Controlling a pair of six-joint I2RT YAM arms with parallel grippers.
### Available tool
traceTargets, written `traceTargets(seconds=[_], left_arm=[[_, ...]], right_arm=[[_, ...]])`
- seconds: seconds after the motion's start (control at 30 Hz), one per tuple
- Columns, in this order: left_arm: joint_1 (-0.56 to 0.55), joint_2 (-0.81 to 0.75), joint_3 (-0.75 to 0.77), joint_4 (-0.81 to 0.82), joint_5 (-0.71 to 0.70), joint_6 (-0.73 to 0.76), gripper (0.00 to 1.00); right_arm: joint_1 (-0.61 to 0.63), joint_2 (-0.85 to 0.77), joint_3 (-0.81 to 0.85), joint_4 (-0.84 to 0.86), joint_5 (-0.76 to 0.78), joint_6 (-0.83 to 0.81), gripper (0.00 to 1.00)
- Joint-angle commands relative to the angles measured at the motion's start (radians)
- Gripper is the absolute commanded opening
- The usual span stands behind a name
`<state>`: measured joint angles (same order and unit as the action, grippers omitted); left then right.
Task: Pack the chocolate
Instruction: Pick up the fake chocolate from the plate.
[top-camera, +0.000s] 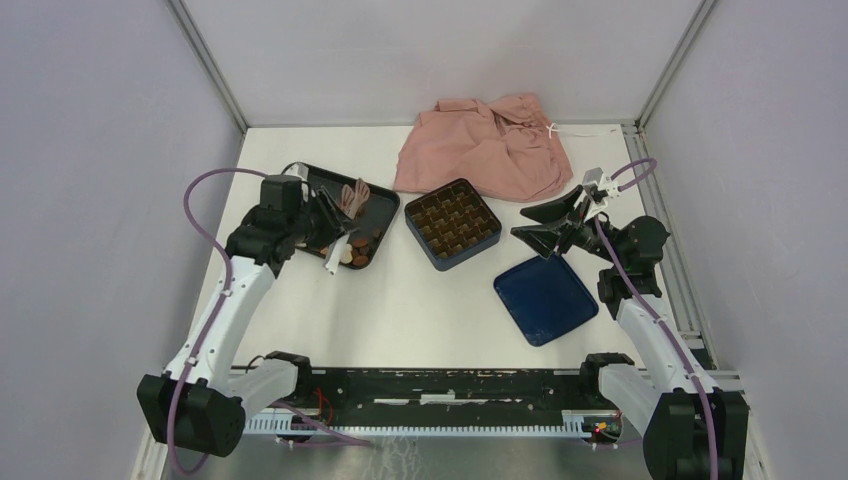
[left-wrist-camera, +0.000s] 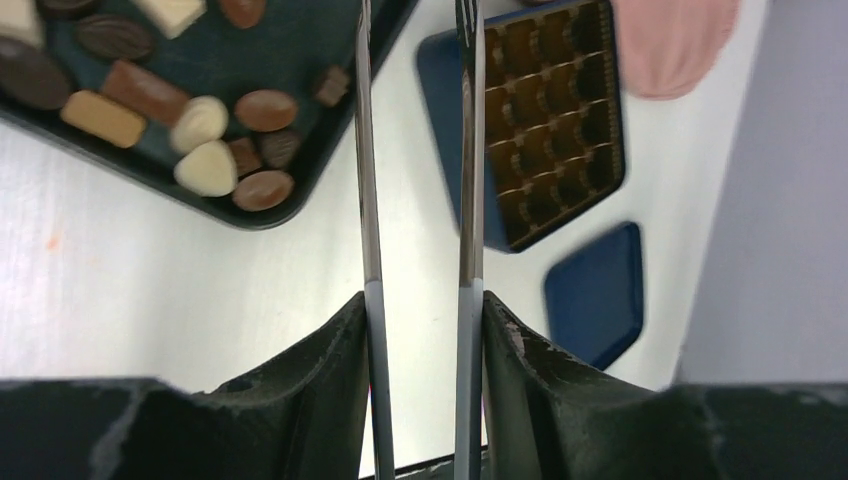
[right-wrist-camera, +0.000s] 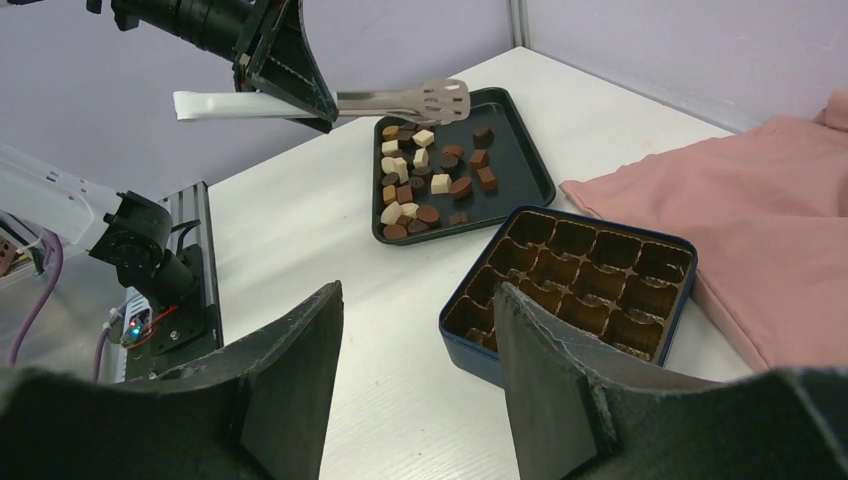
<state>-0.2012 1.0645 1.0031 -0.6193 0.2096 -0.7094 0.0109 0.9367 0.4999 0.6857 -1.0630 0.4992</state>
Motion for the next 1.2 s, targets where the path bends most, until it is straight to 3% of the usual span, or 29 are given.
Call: traceTargets(seconds=[0.0,0.27,0.67,1.17], left_arm=[[0.032,-0.013,0.042,-0.162,-0.079,0.175,0.47],[0.094,0.044,-0.007,-0.21,-0.162,0.286,0.46],[0.11,0.228,0.072,-0.163,0.0,0.35,0.44],[0.11,0.327,0.151,-0.155,-0.011,0.379,0.44]], right_arm=[[-0.003,-0.007,0.001,0.021,-0.013,-0.014,0.62],[-0.003,0.001,0.0,0.018,-0.015,-0.012,0.63],[-0.003,0.013,-0.004,0.018,-0.012,-0.02,0.63],[-0.003,0.027,-0.006,0.018,-0.013,-0.021,0.62]])
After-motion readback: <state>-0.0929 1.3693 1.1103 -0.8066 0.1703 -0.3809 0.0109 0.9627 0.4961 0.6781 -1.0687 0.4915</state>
